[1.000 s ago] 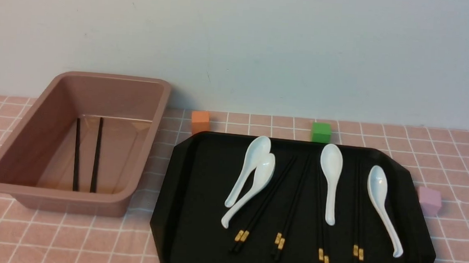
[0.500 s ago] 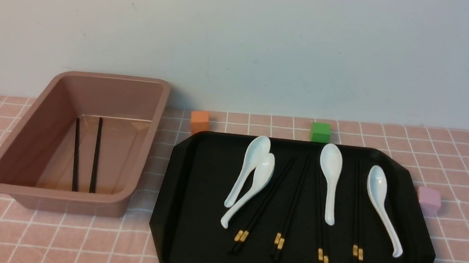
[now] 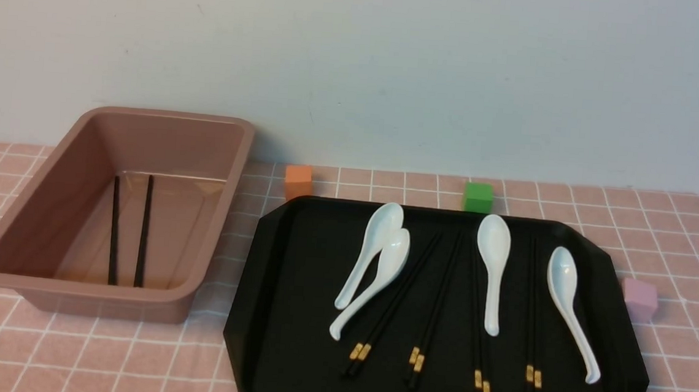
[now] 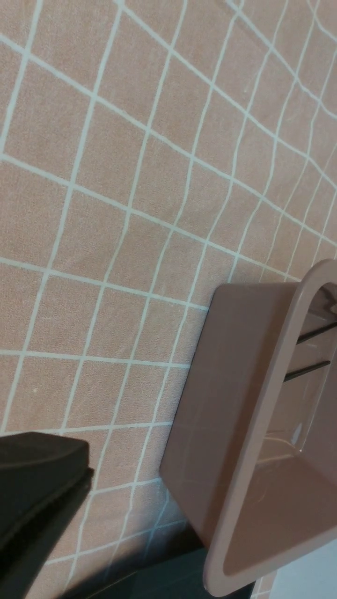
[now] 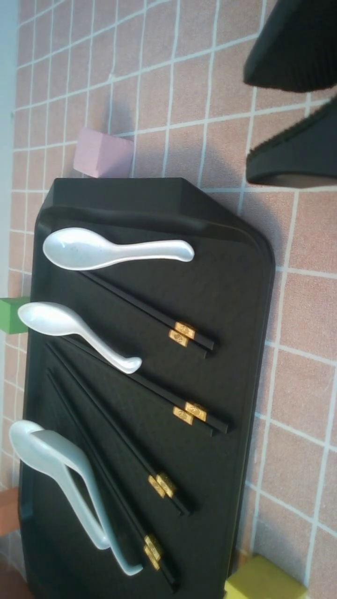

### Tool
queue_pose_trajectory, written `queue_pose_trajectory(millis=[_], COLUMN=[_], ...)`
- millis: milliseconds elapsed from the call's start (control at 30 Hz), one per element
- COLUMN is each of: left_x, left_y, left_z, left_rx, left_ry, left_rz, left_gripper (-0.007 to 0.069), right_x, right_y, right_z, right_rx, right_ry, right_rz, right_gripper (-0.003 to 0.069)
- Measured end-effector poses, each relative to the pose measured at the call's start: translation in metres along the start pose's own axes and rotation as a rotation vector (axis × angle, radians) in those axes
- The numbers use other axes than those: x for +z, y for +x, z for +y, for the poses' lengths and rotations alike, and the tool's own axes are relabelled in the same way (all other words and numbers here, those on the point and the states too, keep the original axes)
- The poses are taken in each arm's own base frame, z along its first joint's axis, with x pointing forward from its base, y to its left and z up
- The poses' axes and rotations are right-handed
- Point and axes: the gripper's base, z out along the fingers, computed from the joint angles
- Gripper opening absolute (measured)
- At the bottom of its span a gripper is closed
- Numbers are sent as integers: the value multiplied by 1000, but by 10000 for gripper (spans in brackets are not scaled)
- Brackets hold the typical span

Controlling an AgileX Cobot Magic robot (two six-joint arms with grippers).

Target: On pink tablecloth take chopsticks from black tray and put them in box.

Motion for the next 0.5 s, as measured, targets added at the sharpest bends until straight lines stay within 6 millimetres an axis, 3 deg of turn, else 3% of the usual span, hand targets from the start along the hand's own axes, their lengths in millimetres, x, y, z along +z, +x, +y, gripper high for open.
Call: queue_pose_trajectory(millis=[500], left_x=[0], left_y=[0], left_z=[0], left_rx=[-1], left_ry=[-1], left_rz=[0], left_gripper=[-5], right_x=[0], right_y=[0], right_z=[0], right_rx=[0], right_ry=[0], right_rz=[0], right_gripper=[240])
